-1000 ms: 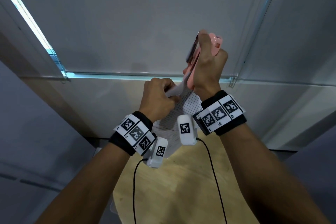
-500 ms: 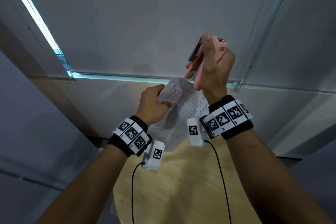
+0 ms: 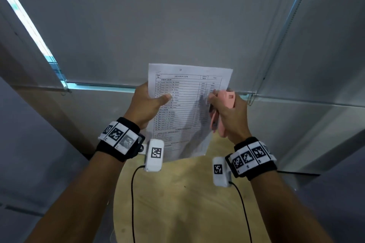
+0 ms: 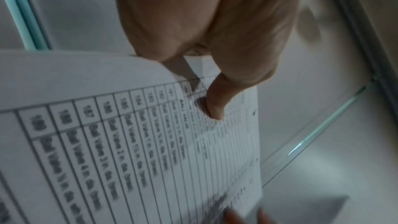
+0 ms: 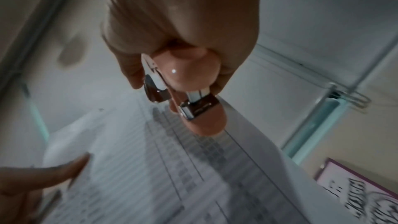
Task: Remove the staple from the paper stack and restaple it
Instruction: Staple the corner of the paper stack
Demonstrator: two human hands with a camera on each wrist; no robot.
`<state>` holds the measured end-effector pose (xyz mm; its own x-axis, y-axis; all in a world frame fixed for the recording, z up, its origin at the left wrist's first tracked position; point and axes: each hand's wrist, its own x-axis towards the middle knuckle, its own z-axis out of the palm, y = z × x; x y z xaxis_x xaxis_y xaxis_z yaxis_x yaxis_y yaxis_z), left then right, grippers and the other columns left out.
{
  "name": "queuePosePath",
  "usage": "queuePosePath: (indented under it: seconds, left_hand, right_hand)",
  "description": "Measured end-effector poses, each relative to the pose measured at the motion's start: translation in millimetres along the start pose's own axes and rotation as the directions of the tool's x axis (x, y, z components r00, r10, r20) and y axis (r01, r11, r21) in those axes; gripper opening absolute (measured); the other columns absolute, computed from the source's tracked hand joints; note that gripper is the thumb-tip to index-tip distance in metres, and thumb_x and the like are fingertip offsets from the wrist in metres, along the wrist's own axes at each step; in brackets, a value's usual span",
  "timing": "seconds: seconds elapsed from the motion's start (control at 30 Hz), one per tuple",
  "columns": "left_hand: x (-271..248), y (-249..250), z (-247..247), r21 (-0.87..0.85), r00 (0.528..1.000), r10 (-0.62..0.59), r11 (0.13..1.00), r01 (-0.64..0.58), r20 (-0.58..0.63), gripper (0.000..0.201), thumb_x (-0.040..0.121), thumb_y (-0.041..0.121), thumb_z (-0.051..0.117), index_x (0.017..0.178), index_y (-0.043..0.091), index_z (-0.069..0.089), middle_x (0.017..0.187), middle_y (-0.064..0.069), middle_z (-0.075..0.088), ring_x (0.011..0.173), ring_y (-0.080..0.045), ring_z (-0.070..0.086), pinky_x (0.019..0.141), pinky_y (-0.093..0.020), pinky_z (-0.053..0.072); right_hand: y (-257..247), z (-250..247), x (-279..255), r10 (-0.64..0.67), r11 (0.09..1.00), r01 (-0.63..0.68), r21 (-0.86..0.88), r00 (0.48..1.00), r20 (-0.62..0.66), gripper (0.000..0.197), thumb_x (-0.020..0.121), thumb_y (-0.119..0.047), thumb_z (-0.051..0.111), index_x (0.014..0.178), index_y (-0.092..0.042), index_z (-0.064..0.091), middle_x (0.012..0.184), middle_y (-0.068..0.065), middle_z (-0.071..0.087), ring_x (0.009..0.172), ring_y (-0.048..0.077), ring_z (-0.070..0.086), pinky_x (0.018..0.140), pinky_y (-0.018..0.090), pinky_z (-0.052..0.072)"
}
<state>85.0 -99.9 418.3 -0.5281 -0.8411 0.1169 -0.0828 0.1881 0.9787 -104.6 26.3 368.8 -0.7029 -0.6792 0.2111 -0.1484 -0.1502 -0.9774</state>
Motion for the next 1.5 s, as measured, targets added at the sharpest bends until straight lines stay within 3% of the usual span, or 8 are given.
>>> queuePosePath:
  seconds: [0.2, 0.4, 0.57, 0.63, 0.77, 0.87, 1.17, 1.5]
  left_hand:
    - [12.0, 1.0, -8.0, -0.017, 0.998, 0.028, 0.999, -0.028, 0.047, 0.035, 0.086, 0.005, 0.069, 0.121, 0.008, 0.062, 0.117, -0.004, 0.072, 0.106, -0.02, 0.07, 0.09, -0.04, 0.054]
    - [24.1, -35.8, -17.1, -0.244, 0.986, -0.124, 0.965, 0.095, -0.107, 0.039, 0.087, -0.002, 0.067, 0.125, 0.003, 0.061, 0.12, -0.007, 0.069, 0.098, -0.012, 0.071, 0.075, -0.021, 0.058]
    - [23.3, -95.4, -12.0, -0.283, 0.955, -0.294, 0.921, 0.269, -0.049, 0.033, 0.09, -0.002, 0.064, 0.122, 0.008, 0.061, 0.113, -0.004, 0.07, 0.094, -0.008, 0.073, 0.075, -0.027, 0.06]
    - [17.7, -134.0, -6.1, -0.212, 0.918, -0.393, 0.894, 0.396, 0.057, 0.035, 0.087, 0.002, 0.068, 0.12, 0.014, 0.063, 0.123, -0.008, 0.068, 0.11, -0.023, 0.067, 0.09, -0.044, 0.056]
    - [-12.8, -203.7, 19.0, -0.124, 0.779, -0.627, 0.773, 0.623, 0.006, 0.031, 0.088, -0.012, 0.058, 0.112, 0.005, 0.053, 0.115, -0.019, 0.063, 0.094, -0.031, 0.064, 0.07, -0.039, 0.056]
    - [-40.3, -257.9, 39.3, -0.024, 0.693, -0.72, 0.694, 0.719, -0.044, 0.04, 0.085, -0.007, 0.065, 0.121, -0.002, 0.051, 0.118, -0.022, 0.064, 0.102, -0.036, 0.064, 0.079, -0.049, 0.057]
    - [-86.0, -360.8, 58.2, 0.392, 0.659, -0.747, 0.581, 0.713, -0.09, 0.07, 0.081, 0.005, 0.071, 0.143, 0.017, 0.041, 0.12, -0.015, 0.063, 0.11, -0.03, 0.061, 0.087, -0.03, 0.049]
    - [-79.7, -397.2, 58.9, 0.662, 0.66, -0.75, 0.514, 0.545, 0.039, 0.052, 0.077, 0.003, 0.074, 0.127, 0.008, 0.061, 0.136, -0.014, 0.056, 0.125, -0.028, 0.054, 0.098, -0.027, 0.044]
  right_hand:
    - [16.9, -25.0, -7.6, 0.163, 0.97, -0.202, 0.137, 0.954, 0.252, 0.043, 0.083, -0.036, 0.074, 0.107, 0.0, 0.072, 0.063, 0.014, 0.064, 0.05, 0.027, 0.058, 0.046, 0.033, 0.051]
    - [45.9, -46.1, -14.3, 0.346, 0.919, -0.392, 0.051, 0.859, 0.376, 0.04, 0.085, -0.03, 0.071, 0.113, -0.002, 0.075, 0.076, 0.016, 0.07, 0.05, 0.024, 0.062, 0.046, 0.028, 0.052]
    - [85.5, -38.0, -15.1, 0.427, 0.868, -0.474, 0.151, 0.866, 0.26, 0.034, 0.091, -0.024, 0.071, 0.112, 0.002, 0.072, 0.082, 0.013, 0.07, 0.052, 0.024, 0.057, 0.048, 0.029, 0.051]
    - [102.3, -34.1, -15.4, 0.463, 0.836, -0.505, 0.214, 0.859, 0.218, 0.042, 0.086, -0.026, 0.075, 0.114, 0.005, 0.071, 0.08, 0.015, 0.066, 0.051, 0.023, 0.055, 0.049, 0.029, 0.05]
    - [146.8, -28.1, -20.4, 0.567, 0.775, -0.587, 0.235, 0.81, 0.153, 0.052, 0.084, -0.028, 0.079, 0.119, 0.008, 0.066, 0.065, 0.01, 0.06, 0.05, 0.024, 0.056, 0.049, 0.03, 0.05]
    - [193.6, -19.5, -36.3, 0.699, 0.689, -0.701, 0.182, 0.71, 0.085, 0.04, 0.086, -0.03, 0.08, 0.11, 0.001, 0.071, 0.065, 0.011, 0.064, 0.051, 0.025, 0.06, 0.049, 0.032, 0.051]
    - [319.2, -24.5, -104.6, 0.912, 0.405, -0.914, 0.019, 0.402, -0.082, 0.029, 0.079, -0.028, 0.087, 0.085, -0.004, 0.07, 0.071, 0.016, 0.068, 0.059, 0.028, 0.063, 0.059, 0.038, 0.055]
    - [342.4, -5.7, -96.2, 0.783, 0.392, -0.596, -0.701, 0.616, -0.086, 0.025, 0.08, -0.018, 0.077, 0.102, -0.007, 0.07, 0.094, 0.007, 0.073, 0.085, 0.027, 0.072, 0.073, 0.032, 0.057]
